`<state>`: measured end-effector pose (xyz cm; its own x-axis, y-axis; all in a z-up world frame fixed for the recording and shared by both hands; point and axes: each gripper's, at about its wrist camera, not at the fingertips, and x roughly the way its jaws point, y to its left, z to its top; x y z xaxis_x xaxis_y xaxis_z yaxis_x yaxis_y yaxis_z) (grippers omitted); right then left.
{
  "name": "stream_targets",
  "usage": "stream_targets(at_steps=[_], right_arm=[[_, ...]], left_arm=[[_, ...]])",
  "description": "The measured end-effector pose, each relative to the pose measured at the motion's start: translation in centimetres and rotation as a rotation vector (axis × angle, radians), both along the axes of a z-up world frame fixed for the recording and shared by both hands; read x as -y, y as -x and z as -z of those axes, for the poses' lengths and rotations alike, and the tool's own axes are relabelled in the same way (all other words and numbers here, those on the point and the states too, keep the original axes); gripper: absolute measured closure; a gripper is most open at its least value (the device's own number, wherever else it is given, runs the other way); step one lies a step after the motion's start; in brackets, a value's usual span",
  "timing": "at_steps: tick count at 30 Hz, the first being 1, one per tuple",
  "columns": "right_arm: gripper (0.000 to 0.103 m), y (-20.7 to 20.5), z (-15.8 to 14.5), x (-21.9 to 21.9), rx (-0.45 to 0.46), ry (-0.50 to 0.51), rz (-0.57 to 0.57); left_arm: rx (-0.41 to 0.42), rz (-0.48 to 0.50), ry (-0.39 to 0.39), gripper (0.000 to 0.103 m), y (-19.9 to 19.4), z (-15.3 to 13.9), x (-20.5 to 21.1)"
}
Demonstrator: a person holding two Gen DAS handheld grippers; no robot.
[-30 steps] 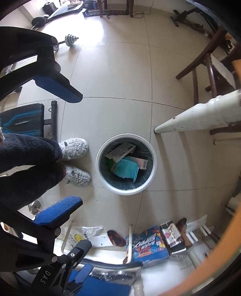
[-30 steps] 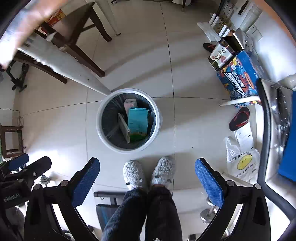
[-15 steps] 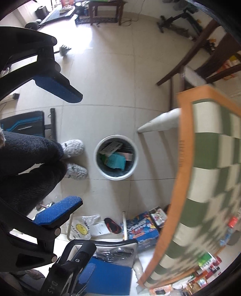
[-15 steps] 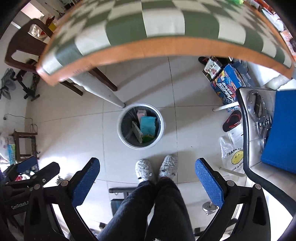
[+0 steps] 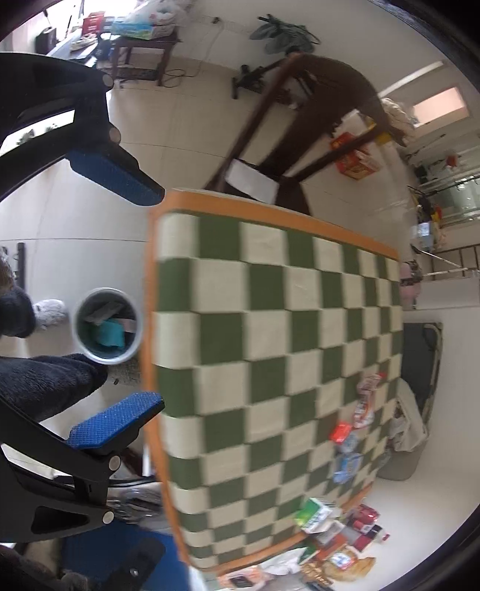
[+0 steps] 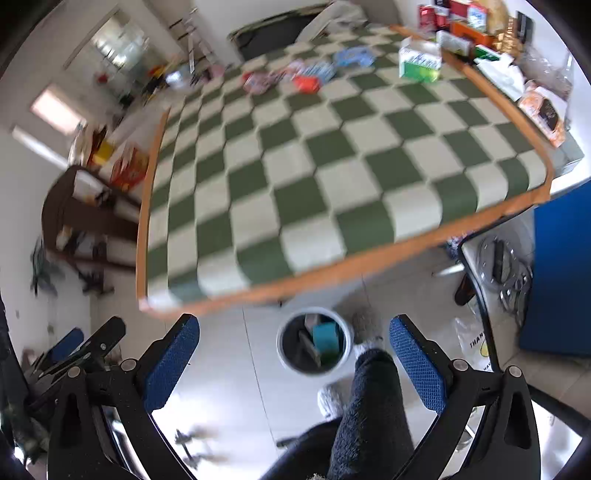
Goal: Collect trash
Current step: 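Grasp the white milk carton with the right tool while the left tool grasps the red snack wrapper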
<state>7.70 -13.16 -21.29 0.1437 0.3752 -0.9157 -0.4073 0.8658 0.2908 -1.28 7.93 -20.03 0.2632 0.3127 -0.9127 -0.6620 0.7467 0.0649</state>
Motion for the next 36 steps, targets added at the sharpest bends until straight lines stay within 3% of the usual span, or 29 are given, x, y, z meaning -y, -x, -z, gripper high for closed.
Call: stream_targets(at_steps=[4,9,16,18,24,27,29,31,34,36], right_arm=[[0.0,-7.8,-1.0,-0.7,-0.001,-0.027,0.076],[0.0,-19.1,0.6,-4.1,-0.033,-0.028,0.131],[0.0,-34.2,5.7,-12.0,-0.101,0.012,0.158],[0.008,-38.0,7.8,-14.8,-0.121,0.019,0.145],[0.012,-45.0,14.5,-21.3,-0.223,0.065,0.145],[0.017,-46.3,17.2,-23.7,-0.26,0.099,0.12],[0.04,-46.2,17.0,-25.0,-0.213,0.115,0.075],[0.041,-46.1,16.9,-25.7,-0.184,0.16,0.024],[0.044,-46.1,16.9,-24.8,-0.18,0.169,0.014],[0.046,-46.5,16.9,-23.8,-0.178,0.173,0.02]], left_arm=[[-0.014,0.003,-0.009,0.0,-6.4,0.0,-2.7],[-0.064,-0.023,0.022,0.0,-15.3,1.3,-7.0],[-0.123,-0.063,0.102,0.001,-27.9,5.7,-14.3],[-0.121,-0.068,0.123,0.001,-30.5,6.8,-16.0],[-0.121,-0.049,0.203,0.003,-38.2,11.4,-19.9],[-0.122,-0.038,0.244,0.014,-40.7,13.2,-20.9],[-0.124,-0.028,0.262,0.026,-41.9,14.0,-21.0],[-0.114,-0.018,0.279,0.039,-42.6,14.3,-20.9],[-0.063,0.0,0.298,0.085,-43.4,13.6,-20.6],[-0.071,0.016,0.282,0.097,-43.9,13.1,-20.1]])
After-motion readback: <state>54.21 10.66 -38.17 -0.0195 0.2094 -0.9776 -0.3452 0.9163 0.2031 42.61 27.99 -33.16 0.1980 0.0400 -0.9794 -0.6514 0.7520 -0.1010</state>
